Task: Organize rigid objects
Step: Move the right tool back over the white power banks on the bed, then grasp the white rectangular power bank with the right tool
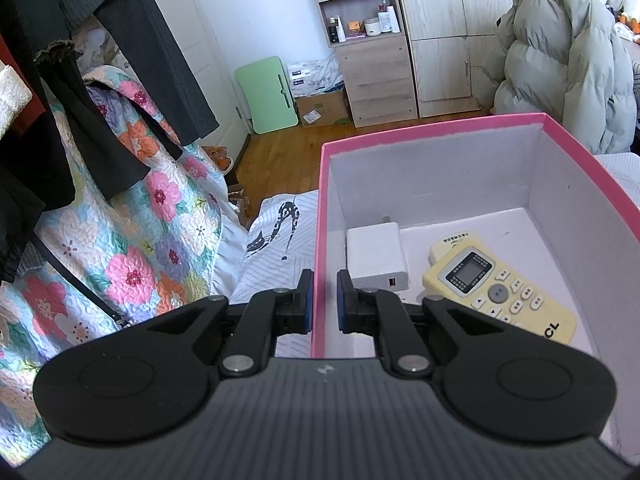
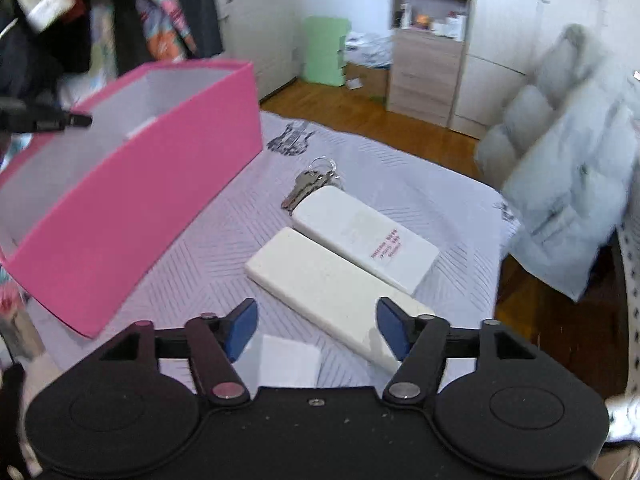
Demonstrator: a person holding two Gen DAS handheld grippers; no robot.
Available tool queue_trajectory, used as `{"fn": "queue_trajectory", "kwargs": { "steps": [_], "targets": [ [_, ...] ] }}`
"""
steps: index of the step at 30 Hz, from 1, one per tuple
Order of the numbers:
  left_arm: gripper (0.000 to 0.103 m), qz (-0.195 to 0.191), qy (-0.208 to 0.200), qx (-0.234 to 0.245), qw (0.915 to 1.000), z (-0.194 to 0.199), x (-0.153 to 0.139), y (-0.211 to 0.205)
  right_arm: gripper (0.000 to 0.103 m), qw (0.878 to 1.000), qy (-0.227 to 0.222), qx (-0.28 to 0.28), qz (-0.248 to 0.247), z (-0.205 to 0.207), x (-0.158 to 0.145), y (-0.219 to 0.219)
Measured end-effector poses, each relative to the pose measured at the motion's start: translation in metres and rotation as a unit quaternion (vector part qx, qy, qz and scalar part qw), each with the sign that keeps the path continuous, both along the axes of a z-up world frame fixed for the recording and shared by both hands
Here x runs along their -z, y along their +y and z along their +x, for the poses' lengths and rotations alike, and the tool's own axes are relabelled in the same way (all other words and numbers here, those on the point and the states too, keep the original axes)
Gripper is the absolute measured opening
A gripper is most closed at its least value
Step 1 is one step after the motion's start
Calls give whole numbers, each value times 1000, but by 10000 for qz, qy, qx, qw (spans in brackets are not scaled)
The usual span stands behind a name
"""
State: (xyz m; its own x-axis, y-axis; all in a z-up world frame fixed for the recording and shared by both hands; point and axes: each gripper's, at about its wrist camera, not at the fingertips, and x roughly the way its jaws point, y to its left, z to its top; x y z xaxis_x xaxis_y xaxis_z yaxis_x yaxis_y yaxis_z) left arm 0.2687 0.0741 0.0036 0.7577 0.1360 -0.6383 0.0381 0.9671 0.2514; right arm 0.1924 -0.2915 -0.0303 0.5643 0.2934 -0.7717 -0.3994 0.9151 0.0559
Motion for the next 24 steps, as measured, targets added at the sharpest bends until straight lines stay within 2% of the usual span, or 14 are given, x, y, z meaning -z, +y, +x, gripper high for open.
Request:
{"fn": "queue_trajectory", "kwargs": {
  "steps": [6, 9, 11, 18, 24],
  "targets": [
    [9, 12, 1, 7, 10000, 0, 0, -1, 74, 9971, 171, -676, -291, 30, 14, 14],
    [10, -14, 0, 33, 10000, 0, 0, -2, 76, 9936, 289, -917, -597, 38, 22, 23],
    [10, -18, -5, 46, 10000, 0, 1, -3, 78, 9913, 252, -966, -859, 40, 23, 28],
    [10, -10, -5, 52, 10000, 0, 1, -2, 83, 9838, 275, -1284, -1223, 37, 23, 45],
    [11, -25, -11, 64, 10000, -2, 0, -1, 83, 9765, 636, -1492, -1420, 46, 19, 53]
  ]
}}
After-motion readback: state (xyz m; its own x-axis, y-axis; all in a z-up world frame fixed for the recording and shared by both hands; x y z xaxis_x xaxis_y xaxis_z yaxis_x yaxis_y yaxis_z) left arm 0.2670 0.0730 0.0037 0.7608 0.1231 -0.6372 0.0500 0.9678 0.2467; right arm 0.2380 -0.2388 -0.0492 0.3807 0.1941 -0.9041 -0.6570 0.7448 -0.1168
